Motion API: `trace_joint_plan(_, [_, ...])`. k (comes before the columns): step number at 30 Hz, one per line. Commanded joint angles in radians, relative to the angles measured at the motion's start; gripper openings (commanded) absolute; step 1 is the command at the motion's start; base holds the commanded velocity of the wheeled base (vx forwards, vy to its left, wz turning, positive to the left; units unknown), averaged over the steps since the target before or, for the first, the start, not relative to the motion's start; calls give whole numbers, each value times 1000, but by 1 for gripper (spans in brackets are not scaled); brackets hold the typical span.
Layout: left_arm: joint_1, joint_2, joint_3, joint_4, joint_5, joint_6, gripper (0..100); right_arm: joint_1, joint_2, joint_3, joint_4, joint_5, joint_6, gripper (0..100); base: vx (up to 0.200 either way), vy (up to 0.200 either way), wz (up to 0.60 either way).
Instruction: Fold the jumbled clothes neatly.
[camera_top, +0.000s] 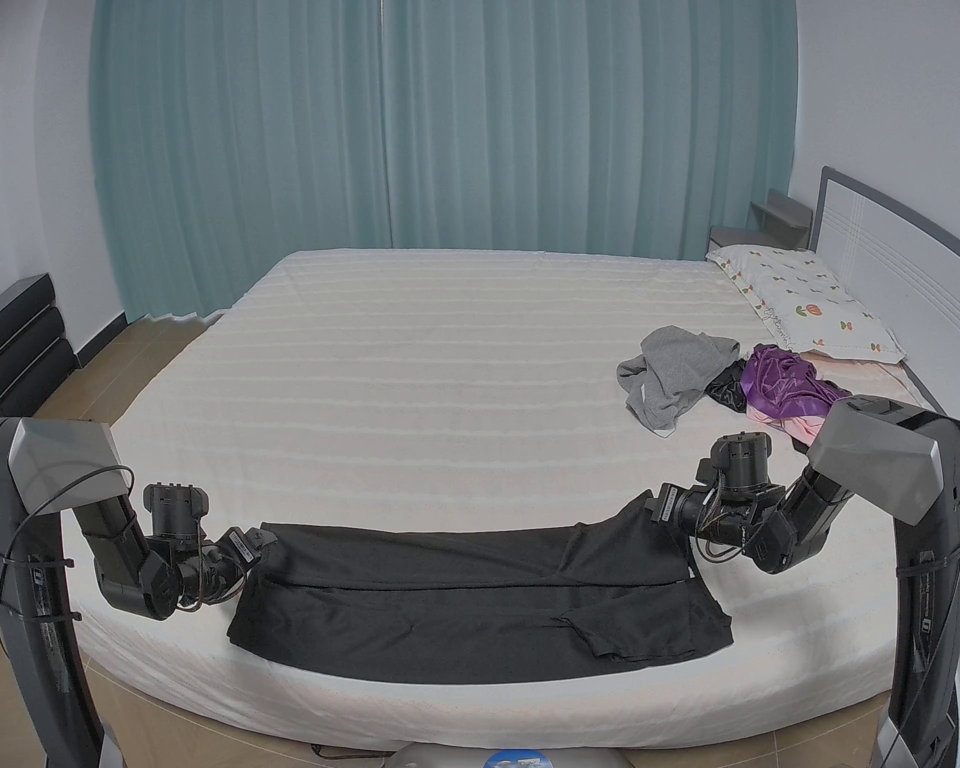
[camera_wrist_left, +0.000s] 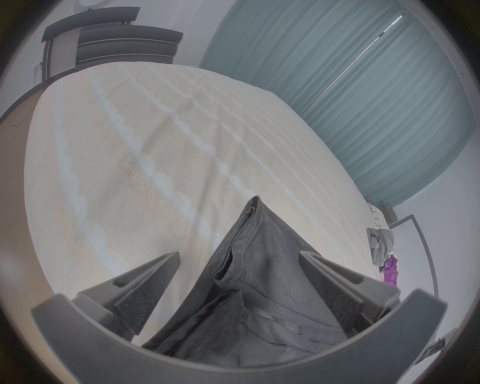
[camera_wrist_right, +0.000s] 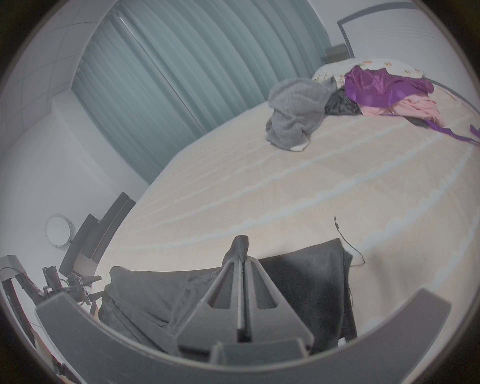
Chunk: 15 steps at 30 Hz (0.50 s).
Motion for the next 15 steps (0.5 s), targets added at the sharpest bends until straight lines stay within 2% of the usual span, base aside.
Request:
trace_joint_plan(1, [0, 3, 0, 0, 0, 0, 100, 1, 26, -12, -1, 0, -3, 0, 0, 0, 0])
trace_joint_plan(8, [0, 1, 0, 0, 0, 0, 100, -2, 80, -45, 14, -3, -5, 0, 0, 0, 0])
trace_joint_plan(12, [0, 3, 0, 0, 0, 0, 100, -7, 83, -77, 102, -14, -5, 0, 0, 0, 0])
trace_joint_plan(15, [0, 3, 0, 0, 0, 0, 100, -6, 95, -95, 109, -30, -5, 0, 0, 0, 0])
